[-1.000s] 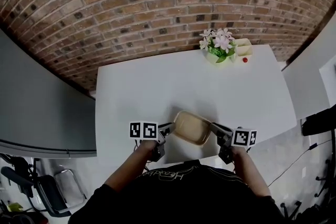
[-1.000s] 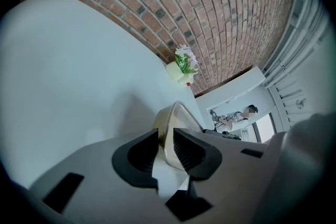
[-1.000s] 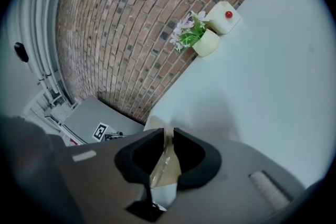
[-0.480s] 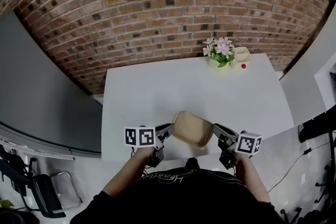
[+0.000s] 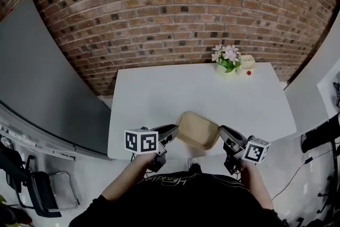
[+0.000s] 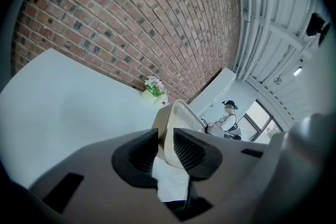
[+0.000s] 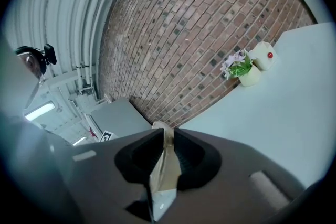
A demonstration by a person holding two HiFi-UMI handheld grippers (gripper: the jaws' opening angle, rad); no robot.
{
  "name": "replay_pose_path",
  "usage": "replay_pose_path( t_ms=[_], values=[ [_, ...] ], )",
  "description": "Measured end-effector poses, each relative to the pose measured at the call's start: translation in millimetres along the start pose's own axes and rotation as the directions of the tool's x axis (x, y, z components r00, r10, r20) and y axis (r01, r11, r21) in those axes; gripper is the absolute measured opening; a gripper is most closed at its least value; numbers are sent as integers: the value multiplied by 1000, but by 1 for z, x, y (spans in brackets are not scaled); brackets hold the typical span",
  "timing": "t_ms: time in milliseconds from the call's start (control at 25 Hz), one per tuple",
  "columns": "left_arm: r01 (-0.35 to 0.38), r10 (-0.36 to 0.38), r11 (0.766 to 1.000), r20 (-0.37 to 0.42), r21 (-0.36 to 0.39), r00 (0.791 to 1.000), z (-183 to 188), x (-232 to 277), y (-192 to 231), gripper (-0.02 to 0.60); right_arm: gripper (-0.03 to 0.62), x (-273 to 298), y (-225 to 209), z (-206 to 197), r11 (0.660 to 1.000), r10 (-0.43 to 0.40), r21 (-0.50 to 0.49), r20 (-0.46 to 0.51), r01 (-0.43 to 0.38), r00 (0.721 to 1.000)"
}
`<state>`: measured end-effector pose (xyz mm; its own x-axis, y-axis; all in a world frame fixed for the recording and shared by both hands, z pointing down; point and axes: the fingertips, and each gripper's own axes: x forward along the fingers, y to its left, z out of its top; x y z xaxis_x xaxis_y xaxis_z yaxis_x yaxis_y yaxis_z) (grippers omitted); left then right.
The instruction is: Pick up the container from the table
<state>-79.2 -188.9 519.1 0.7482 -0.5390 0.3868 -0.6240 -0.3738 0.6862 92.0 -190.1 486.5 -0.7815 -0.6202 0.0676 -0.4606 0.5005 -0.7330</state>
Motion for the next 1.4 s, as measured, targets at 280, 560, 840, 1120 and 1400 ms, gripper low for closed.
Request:
replay_pose_path(
  t_ms=[280,560,840,1120,1400],
  values=[
    [8,-13,998,73,58,997,12,-35,-22,95,64,-7,45,9,995,56,-82,76,-49,996],
    [20,-37,992,135,125,990,19,-64,-41,95,64,-11,79,10,983,102,-166,118,-82,988],
    [46,-64,990,139,132,988,11,-77,-45,95,64,-15,92,6,979,108,-186,129,-82,986],
    [55,-70,992,142,111,987,3,-85,-41,95,64,-12,98,-2,979,108,-183,121,-85,987],
    [24,-42,993,151,114,988,2,-95,-34,95,64,-7,103,-10,980,112,-175,107,-93,988]
  ],
)
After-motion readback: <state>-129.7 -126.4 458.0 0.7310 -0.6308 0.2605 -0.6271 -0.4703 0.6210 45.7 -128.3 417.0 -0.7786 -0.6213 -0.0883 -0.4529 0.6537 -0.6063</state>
